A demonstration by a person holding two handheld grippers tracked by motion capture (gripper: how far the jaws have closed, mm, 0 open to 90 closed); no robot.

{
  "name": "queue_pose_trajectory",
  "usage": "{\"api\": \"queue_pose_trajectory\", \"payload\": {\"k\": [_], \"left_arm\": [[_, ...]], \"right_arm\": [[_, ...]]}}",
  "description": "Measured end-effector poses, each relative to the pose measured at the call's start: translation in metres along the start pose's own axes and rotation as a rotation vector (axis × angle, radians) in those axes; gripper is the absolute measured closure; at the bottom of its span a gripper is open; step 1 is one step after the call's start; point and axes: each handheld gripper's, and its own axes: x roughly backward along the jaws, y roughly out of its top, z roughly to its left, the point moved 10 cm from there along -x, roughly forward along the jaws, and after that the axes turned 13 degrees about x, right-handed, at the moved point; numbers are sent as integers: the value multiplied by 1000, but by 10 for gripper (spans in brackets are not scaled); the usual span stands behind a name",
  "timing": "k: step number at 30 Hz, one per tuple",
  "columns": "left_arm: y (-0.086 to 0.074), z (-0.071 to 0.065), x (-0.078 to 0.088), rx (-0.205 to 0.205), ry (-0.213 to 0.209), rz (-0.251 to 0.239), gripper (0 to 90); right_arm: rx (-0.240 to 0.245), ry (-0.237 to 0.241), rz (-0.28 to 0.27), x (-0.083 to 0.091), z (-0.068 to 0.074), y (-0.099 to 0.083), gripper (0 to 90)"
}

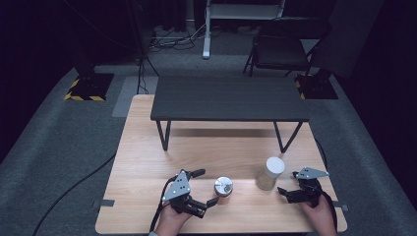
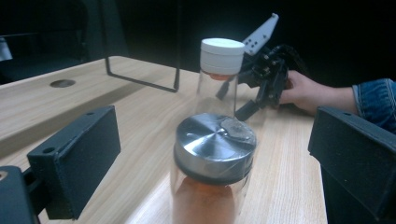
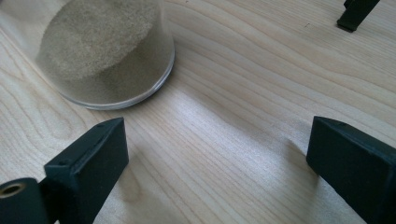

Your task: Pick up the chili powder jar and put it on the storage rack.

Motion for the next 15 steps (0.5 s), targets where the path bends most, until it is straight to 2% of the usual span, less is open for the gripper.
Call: {"api": "queue_pose_trajectory", "payload": {"k": [6,8,15], "left_arm": [[2,-3,-15,-19,6,23,27],[3,-4,-20,-13,9,22,31],[2,-9,-37,-17,-11,33,36]], "right_arm": [[-3,-3,1,0,1,0,53],[-3,-4,1,0,1,0,53],[-5,-6,2,0,1,0,52]]}}
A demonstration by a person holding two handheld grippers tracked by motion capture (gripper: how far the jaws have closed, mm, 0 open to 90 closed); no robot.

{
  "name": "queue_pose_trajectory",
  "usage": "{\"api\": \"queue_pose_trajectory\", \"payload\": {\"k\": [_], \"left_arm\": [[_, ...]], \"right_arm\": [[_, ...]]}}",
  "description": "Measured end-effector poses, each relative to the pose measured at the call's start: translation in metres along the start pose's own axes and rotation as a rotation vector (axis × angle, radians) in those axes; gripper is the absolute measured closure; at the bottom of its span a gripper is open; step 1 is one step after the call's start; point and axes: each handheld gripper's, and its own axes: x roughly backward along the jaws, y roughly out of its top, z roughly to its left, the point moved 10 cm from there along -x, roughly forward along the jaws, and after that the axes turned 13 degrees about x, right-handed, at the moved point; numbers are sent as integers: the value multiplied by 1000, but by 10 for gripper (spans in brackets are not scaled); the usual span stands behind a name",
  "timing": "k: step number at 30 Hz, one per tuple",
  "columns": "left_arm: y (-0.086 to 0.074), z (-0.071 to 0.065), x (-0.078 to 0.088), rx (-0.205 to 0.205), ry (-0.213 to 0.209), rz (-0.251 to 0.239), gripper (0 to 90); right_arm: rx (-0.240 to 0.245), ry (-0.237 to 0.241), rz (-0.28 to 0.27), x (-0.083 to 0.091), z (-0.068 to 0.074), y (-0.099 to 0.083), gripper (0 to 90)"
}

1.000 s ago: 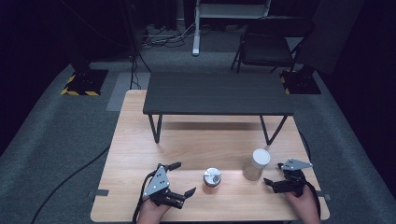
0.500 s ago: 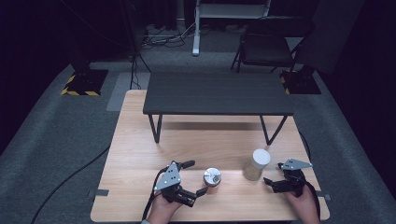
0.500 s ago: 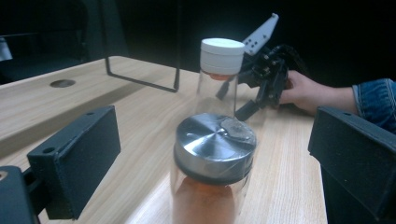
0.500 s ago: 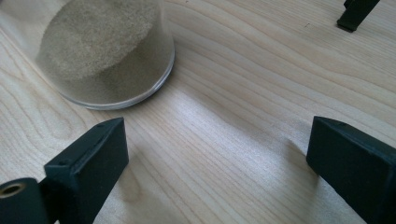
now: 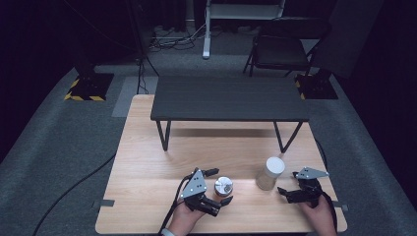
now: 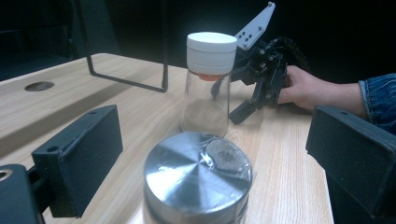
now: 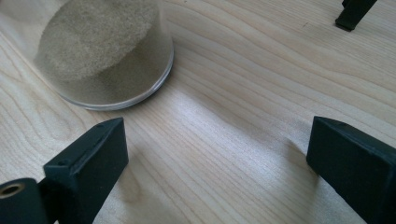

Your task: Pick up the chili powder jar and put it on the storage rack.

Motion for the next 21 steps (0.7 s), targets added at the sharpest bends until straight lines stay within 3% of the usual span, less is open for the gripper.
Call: {"api": "queue_pose_trajectory", "payload": {"k": [10,21], "left_arm": [[-11,5,-9,20,31,37,64],[-24,10,-16,28,77,120,89]], "right_arm": [[-1,-1,1,0,0,0,53],[-1,-1,1,0,0,0,50]]}}
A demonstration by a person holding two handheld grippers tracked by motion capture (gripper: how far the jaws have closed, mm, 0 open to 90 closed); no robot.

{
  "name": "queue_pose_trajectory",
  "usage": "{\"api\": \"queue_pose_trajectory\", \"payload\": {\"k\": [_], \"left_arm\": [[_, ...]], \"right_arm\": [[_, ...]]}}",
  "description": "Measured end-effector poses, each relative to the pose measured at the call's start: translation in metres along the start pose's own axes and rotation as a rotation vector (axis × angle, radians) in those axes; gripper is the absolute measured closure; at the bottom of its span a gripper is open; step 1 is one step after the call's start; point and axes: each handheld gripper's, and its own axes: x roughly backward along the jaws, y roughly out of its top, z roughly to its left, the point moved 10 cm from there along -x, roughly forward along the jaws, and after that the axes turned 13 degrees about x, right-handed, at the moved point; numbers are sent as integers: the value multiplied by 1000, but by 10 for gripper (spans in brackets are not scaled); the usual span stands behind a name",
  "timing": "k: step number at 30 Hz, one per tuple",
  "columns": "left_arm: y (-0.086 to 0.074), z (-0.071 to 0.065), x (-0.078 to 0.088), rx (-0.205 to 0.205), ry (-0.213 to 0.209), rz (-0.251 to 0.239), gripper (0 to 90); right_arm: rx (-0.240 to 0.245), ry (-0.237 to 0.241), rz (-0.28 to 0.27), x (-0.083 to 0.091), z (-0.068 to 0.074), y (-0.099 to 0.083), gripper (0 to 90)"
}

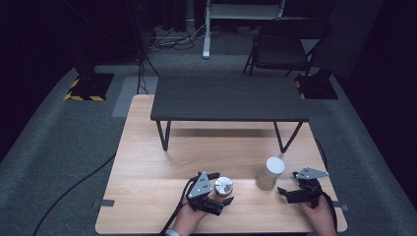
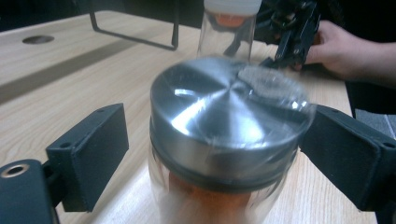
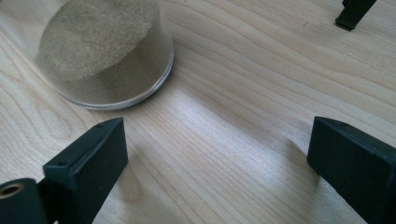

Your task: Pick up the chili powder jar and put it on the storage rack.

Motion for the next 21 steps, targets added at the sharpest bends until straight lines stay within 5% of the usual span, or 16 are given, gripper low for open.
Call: {"api": "queue_pose_trajectory", "payload": {"k": [21], "left_arm": [[-5,-3,-10,-41,61,118,268]], "right_arm": [[-1,0,0,0,0,0,50]]}}
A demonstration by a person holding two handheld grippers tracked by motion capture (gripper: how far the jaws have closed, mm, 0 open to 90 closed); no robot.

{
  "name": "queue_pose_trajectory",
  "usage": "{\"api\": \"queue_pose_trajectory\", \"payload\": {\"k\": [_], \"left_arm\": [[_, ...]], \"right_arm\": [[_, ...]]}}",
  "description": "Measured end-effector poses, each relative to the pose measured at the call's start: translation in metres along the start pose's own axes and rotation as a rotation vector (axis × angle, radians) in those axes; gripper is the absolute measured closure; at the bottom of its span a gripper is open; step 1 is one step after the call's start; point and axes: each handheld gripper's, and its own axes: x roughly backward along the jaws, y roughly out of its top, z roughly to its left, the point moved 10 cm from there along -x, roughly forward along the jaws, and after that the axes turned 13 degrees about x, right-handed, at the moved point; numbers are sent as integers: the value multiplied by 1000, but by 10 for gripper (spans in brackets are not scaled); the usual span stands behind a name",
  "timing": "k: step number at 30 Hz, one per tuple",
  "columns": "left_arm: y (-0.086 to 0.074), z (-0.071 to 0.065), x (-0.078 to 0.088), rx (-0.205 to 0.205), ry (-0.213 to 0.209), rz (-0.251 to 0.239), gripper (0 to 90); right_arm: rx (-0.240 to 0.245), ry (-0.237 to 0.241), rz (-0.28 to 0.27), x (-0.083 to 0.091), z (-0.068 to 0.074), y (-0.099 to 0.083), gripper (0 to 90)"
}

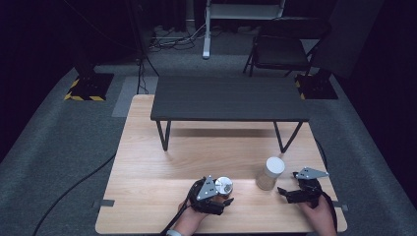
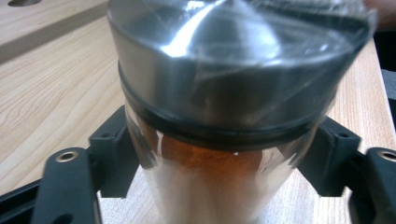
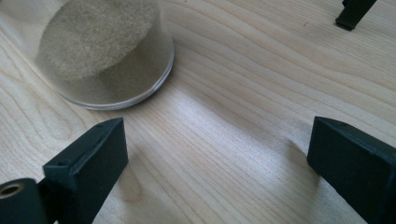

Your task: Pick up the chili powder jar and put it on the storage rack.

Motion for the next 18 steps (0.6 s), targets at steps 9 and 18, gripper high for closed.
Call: {"api": "queue_pose_trajectory", "payload": {"k": [9,18], "left_arm": [[0,-1,-1,-2,10,6,300],[2,0,0,8,6,10,302]], "right_arm": [[0,0,0,0,0,0,50],[0,0,0,0,0,0,49]]}}
